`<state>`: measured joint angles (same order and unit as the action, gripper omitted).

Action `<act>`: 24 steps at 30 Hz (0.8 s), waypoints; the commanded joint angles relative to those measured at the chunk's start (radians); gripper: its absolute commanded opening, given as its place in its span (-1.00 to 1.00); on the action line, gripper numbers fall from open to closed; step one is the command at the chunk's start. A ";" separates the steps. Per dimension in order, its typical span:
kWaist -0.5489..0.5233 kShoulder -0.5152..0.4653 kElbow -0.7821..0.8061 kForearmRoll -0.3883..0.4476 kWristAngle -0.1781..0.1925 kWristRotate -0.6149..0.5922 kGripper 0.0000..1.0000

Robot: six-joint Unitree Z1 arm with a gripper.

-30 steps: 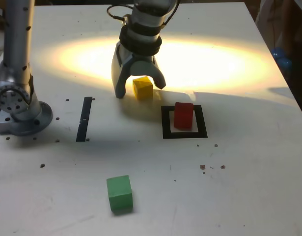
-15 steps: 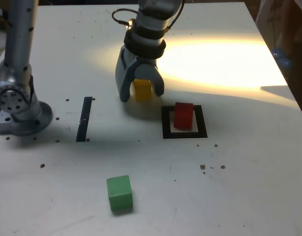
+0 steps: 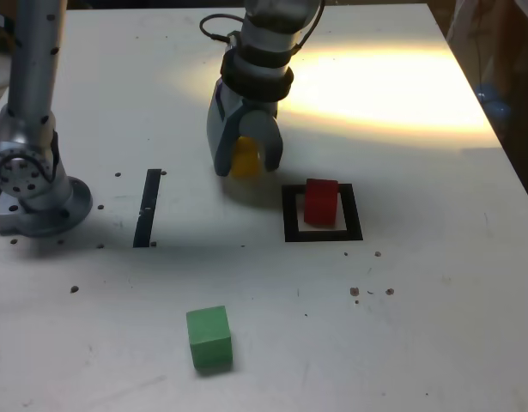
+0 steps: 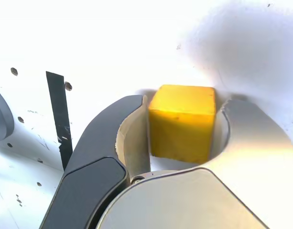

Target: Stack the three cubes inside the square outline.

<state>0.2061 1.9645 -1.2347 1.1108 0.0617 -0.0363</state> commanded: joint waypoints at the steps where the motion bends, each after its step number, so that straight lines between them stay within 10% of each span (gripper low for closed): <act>1: 0.001 0.002 0.000 -0.003 0.004 0.005 -0.34; 24: -0.197 -0.035 -0.270 0.181 0.046 0.053 -0.35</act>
<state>0.0185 1.9309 -1.4882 1.2830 0.1049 0.0151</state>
